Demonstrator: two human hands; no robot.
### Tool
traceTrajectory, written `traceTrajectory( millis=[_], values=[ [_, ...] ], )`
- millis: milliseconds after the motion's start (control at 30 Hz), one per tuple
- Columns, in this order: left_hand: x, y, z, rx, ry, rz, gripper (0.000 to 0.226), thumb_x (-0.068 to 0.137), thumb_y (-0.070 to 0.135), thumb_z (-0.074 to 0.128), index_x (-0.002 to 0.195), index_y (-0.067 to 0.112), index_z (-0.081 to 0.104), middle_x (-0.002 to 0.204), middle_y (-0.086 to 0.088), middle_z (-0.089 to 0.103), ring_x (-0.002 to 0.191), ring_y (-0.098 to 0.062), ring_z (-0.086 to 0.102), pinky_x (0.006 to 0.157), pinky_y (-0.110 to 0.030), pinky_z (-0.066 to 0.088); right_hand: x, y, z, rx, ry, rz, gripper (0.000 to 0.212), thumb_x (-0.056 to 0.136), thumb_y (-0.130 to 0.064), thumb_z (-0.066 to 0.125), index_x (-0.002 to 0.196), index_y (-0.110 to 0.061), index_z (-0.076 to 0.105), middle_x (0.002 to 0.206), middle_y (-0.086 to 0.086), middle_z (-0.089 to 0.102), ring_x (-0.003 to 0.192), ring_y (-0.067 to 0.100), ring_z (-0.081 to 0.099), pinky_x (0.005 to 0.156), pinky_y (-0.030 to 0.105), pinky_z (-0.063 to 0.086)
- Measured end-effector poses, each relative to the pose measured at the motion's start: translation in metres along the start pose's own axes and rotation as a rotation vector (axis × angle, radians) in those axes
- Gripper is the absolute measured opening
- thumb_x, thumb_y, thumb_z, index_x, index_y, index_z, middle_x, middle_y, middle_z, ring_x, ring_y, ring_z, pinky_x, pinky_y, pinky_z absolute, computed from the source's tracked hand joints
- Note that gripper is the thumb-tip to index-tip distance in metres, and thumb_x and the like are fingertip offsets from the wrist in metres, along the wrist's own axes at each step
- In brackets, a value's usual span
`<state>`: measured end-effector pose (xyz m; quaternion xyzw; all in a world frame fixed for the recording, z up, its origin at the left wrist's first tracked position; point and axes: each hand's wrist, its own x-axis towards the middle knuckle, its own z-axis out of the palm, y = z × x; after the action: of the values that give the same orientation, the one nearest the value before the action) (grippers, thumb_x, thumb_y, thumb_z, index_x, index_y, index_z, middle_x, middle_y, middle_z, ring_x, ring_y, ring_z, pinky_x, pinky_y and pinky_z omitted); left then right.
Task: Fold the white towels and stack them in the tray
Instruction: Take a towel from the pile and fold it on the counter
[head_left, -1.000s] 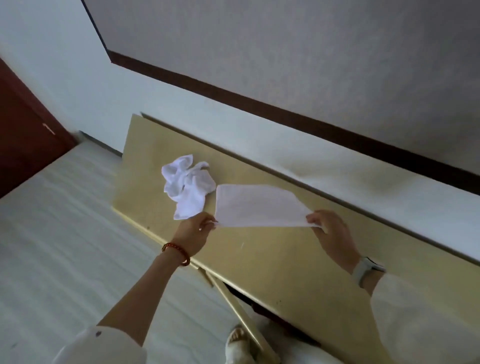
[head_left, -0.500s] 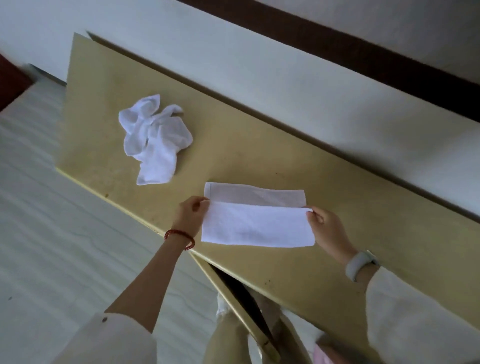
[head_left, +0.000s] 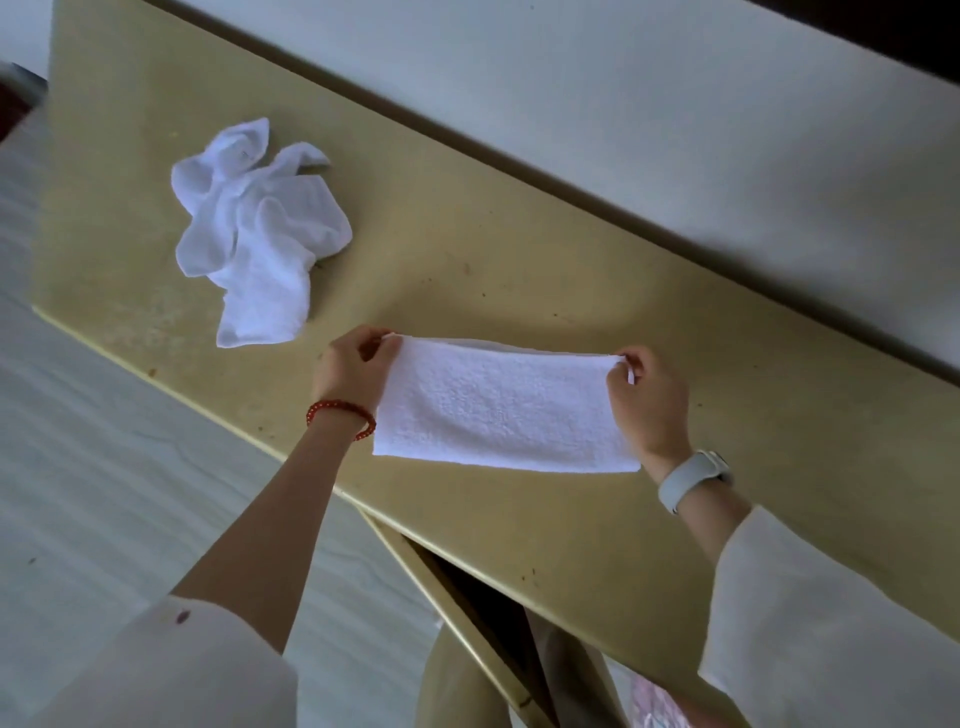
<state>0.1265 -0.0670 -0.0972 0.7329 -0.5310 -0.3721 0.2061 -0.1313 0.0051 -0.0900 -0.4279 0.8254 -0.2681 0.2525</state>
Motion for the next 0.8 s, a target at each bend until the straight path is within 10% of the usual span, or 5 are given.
traceTrajectory(
  millis=[800],
  values=[
    [-0.009, 0.012, 0.011, 0.216, 0.165, -0.084, 0.014, 0.088, 0.027, 0.050, 0.098, 0.020, 0.057, 0.084, 0.003, 0.060, 0.079, -0.021, 0.051, 0.068, -0.028, 0.037, 0.004, -0.002, 0.011, -0.065, 0.079, 0.048, 0.013, 0.089, -0.009, 0.047, 0.099, -0.001, 0.050, 0.091, 0.007, 0.051, 0.078, 0.022, 0.048, 0.064, 0.029, 0.035]
  ],
)
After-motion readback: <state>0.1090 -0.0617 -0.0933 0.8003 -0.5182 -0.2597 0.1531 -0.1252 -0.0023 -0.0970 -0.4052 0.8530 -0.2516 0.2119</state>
